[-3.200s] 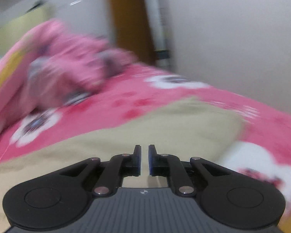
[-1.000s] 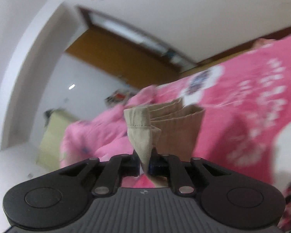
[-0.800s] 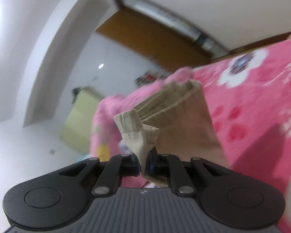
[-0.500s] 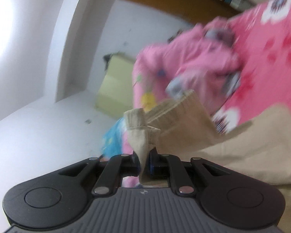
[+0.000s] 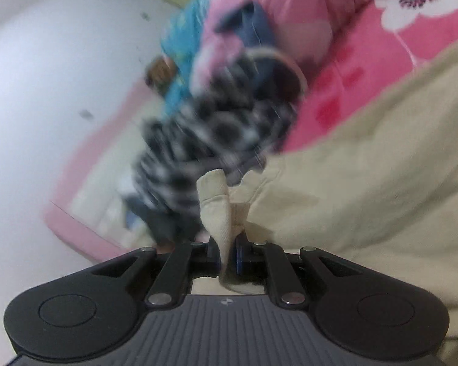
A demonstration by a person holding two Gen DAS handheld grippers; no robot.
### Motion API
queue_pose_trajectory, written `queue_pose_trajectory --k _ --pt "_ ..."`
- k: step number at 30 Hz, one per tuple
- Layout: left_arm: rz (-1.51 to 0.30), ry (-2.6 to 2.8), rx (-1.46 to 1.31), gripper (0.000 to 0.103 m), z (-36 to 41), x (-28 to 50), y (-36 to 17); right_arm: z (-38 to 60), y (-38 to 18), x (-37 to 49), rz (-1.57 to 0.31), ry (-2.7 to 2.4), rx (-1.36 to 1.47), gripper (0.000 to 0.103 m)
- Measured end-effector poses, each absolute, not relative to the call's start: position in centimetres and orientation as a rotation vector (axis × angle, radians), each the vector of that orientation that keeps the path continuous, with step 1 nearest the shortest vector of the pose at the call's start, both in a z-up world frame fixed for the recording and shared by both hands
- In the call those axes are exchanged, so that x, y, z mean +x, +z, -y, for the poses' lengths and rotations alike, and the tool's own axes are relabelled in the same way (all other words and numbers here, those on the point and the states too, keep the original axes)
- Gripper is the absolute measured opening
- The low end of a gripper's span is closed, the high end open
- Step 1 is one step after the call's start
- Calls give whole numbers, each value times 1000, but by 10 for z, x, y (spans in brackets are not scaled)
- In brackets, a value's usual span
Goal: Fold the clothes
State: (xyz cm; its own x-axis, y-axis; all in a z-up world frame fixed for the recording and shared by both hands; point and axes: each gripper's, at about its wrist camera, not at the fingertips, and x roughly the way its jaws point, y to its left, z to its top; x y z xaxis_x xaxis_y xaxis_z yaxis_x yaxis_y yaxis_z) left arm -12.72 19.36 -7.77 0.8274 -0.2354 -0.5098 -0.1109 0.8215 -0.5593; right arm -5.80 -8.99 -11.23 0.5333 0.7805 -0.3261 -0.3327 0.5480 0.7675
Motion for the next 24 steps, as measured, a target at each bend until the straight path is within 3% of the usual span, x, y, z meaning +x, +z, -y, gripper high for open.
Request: queue_pose_trajectory --k 6,12,20,24 --pt "-567 -114 -722 97 -226 -135 -84 59 -69 -73 -532 793 448 10" --pt "-559 -103 -811 97 -249 -137 -93 2 -102 -85 -560 788 143 10" --pt "-572 -138 -824 97 -263 -136 -96 -7 -87 -103 -395 784 36 11" --pt "-560 -139 -824 97 -264 -139 -93 -18 -113 -103 -464 793 -29 12"
